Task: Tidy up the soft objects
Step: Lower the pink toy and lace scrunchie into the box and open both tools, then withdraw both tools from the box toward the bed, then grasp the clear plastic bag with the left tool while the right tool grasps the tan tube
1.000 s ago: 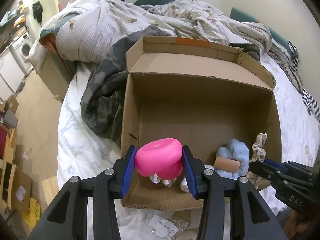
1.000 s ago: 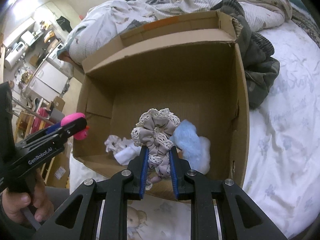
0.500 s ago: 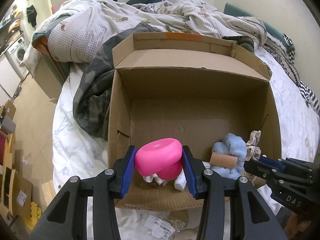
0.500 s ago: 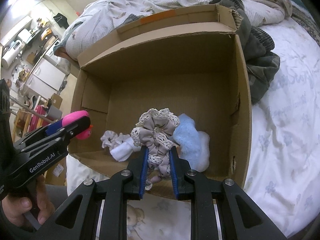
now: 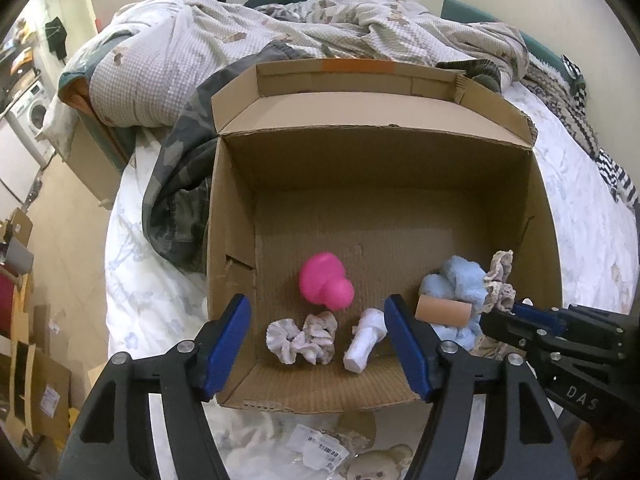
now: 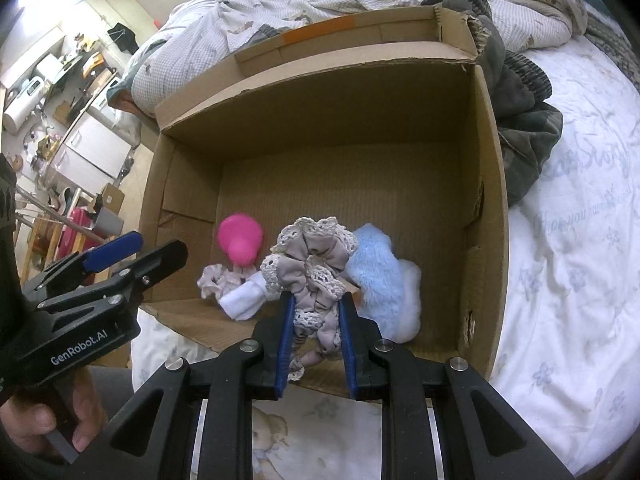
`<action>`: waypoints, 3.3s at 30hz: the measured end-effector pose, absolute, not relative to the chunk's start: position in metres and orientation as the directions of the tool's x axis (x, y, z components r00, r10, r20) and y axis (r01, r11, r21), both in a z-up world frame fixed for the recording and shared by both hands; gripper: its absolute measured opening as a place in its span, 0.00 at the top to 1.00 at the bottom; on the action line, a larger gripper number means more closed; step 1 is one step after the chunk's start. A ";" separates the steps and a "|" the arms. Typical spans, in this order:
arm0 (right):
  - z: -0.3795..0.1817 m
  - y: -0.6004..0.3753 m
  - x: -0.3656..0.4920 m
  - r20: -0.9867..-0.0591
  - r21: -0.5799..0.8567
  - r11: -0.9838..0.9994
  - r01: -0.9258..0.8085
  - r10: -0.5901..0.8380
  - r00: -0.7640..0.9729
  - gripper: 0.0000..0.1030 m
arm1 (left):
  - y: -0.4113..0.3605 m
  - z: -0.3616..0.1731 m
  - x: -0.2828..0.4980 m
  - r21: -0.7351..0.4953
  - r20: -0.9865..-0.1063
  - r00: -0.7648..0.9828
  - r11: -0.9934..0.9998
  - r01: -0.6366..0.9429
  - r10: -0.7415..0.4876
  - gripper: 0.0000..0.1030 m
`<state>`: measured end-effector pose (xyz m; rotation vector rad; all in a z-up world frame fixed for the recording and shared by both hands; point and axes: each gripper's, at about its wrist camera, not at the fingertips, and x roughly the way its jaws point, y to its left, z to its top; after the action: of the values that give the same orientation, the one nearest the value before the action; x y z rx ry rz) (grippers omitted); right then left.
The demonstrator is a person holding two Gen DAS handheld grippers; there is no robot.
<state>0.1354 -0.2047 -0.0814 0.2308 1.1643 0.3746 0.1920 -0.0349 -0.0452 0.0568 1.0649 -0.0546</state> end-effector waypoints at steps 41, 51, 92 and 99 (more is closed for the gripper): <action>-0.055 -0.224 0.110 -0.791 0.414 0.902 -0.119 0.421 0.443 0.15 | 0.001 -0.022 0.161 0.018 -0.855 0.518 1.000 -0.017 0.024 0.35; -0.057 -0.222 0.095 -0.797 0.406 0.906 -0.122 0.416 0.438 0.15 | 0.012 -0.033 0.142 0.009 -0.878 0.478 0.998 -0.055 0.034 0.35; -0.106 -0.207 0.082 -0.867 0.415 0.903 -0.111 0.429 0.254 0.16 | 0.012 -0.174 0.141 -0.149 -0.988 -0.006 0.977 -0.156 -0.151 0.35; -0.106 -0.206 0.082 -0.870 0.407 0.906 -0.116 0.424 0.252 0.15 | 0.002 -0.172 0.138 -0.181 -0.983 0.000 0.975 -0.128 -0.182 0.81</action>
<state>0.0819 -0.2062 -0.1065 0.2830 1.2675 0.3737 0.1375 0.0024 -0.1723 -0.2446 1.5757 -0.0432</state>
